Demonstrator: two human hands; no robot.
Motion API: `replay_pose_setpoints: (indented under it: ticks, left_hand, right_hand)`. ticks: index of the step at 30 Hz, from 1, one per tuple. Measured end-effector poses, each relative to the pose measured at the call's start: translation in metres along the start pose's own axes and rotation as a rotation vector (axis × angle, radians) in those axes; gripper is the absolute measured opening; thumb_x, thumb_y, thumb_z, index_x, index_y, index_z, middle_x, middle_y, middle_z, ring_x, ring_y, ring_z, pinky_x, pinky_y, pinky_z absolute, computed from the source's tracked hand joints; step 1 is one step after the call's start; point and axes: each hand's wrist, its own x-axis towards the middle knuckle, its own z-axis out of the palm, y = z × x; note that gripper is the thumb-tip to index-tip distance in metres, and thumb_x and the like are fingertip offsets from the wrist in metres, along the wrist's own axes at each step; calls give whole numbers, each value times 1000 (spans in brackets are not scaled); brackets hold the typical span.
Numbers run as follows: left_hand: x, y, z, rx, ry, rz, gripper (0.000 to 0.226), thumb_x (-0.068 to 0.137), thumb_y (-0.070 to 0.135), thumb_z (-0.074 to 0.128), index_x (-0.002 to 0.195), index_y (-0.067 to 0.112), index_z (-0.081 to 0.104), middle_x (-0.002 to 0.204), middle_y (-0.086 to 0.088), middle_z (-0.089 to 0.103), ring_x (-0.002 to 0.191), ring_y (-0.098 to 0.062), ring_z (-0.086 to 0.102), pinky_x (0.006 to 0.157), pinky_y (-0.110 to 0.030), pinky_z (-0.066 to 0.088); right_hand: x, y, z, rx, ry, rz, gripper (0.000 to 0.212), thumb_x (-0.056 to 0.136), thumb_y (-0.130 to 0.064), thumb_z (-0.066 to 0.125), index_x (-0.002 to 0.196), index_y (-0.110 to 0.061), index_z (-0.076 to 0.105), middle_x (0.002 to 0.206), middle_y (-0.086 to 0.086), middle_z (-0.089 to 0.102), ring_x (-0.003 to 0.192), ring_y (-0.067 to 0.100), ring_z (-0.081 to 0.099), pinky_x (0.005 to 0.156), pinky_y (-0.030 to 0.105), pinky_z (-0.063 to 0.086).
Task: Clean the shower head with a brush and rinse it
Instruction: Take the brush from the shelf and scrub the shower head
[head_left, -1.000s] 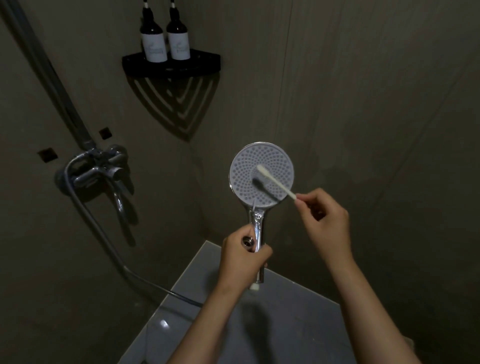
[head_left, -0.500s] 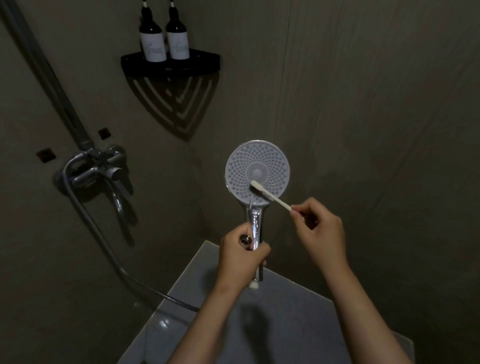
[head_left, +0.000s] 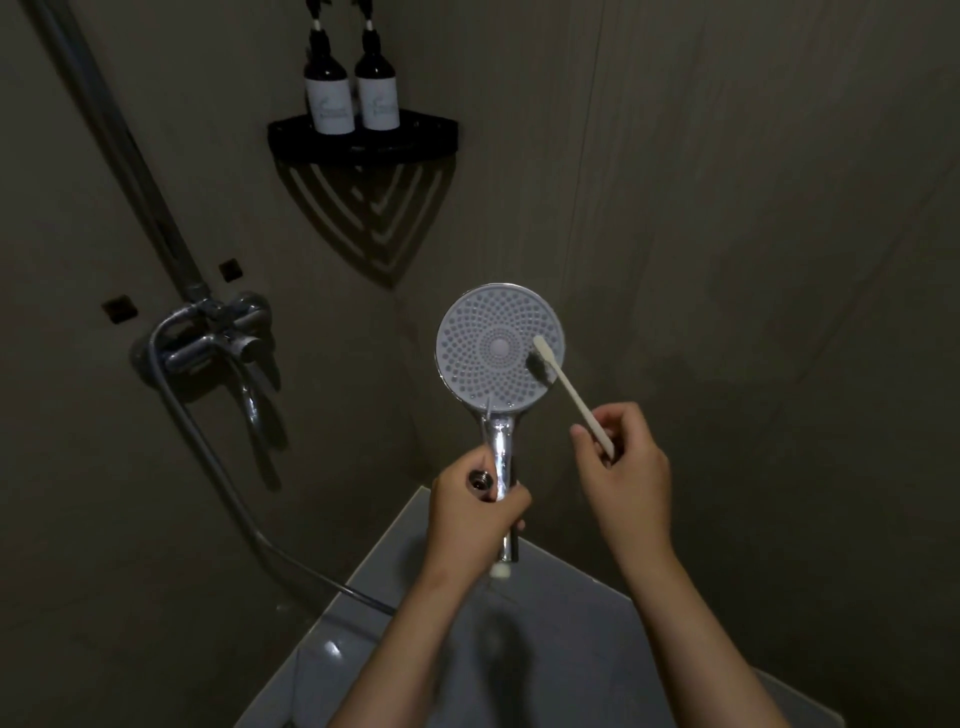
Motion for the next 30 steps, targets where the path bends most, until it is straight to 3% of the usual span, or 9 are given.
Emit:
replay_pose_setpoints:
  ticks: [6,11,16,21,25,30]
  left_hand:
    - [-2,-2,-4,24,77,-20,40,70,-15,62,53,19,48,48,0,46,47,-23,52,42,-22,44]
    - [-7,-1,-5,63,100,-10,29,73,-13,63,61,10,51,53,-9,49,45,-18,53,45,-22,44]
    - [-14,-9,-8,72,146,-32,48,74,-12,65,51,25,45,54,-8,49,49,-26,54,43,-20,43]
    - [-21,-19,-15,48,183,-100,44,76,-14,62,75,20,34,65,-9,46,44,-22,51,40,-24,45]
    - [-22,-24,-25,33,219,-171,48,74,-17,60,89,22,36,67,-14,53,37,-17,52,38,-23,44]
    - [-15,-36,-50,52,288,-253,58,71,-15,62,103,28,40,71,-16,59,39,-19,57,43,-26,47]
  right_hand:
    - [-3,4,14,44,-92,7,9,87,-24,60,81,-21,54,67,-5,55,61,17,53,59,41,47]
    - [-4,3,24,75,-192,-10,9,90,-25,55,83,-19,54,67,-7,53,62,15,50,61,41,44]
    - [-6,4,32,94,-246,-31,12,93,-24,53,81,-23,53,62,-8,48,59,8,44,60,33,39]
    - [-7,5,40,140,-350,-6,16,95,-24,50,82,-16,56,61,-6,49,60,11,45,62,35,40]
    - [-7,-2,57,190,-445,-1,20,96,-23,47,83,-11,57,60,-3,48,56,11,42,59,33,35]
    - [-7,-17,91,251,-574,25,26,97,-21,46,71,-21,47,58,-2,47,53,9,42,57,32,34]
